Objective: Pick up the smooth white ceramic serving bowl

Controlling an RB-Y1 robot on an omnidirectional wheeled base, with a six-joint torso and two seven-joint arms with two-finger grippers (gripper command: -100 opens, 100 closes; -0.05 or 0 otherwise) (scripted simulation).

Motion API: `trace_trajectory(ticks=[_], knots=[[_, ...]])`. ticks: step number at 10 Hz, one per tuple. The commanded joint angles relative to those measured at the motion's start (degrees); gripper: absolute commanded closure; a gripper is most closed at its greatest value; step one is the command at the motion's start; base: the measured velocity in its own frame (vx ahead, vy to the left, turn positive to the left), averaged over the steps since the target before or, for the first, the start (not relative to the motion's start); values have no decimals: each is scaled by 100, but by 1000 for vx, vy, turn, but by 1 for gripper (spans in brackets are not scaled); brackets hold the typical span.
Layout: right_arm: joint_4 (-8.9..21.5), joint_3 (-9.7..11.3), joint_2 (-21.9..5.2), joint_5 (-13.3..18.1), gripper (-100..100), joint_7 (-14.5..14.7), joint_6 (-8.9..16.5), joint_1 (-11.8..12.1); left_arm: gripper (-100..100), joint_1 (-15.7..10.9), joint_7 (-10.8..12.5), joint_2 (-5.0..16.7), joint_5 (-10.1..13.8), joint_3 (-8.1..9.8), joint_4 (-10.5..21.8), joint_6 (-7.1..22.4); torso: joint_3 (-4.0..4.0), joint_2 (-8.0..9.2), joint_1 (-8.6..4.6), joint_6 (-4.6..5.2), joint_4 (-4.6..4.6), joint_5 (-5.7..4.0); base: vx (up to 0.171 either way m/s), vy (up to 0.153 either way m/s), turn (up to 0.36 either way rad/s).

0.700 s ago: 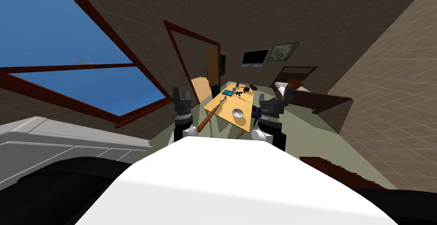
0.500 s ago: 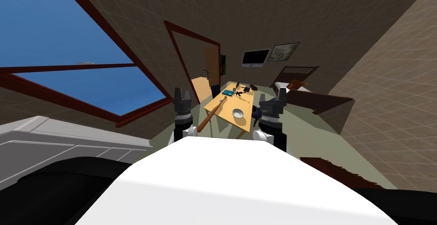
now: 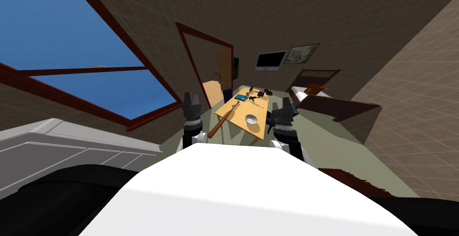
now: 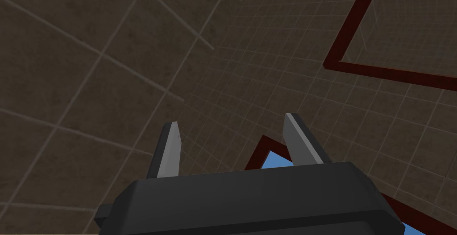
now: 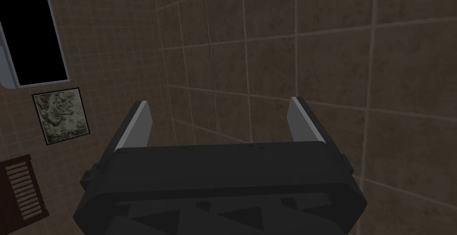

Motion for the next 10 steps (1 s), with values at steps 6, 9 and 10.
trace_trajectory(ticks=[6,9,10], knots=[[602,-469,-374,891,-100,1041,62,323,0,0,0,0,0,0,0,0,-2,-3,0,-1,-1,0,10,16,75],[876,-630,-453,1260,-100,1494,113,474,0,0,0,0,0,0,0,0,-2,-4,1,-1,-1,0,13,18,96],[876,-630,-453,1260,-100,1560,113,474,0,0,0,0,0,0,0,0,-3,-5,4,-1,-1,1,11,19,40]])
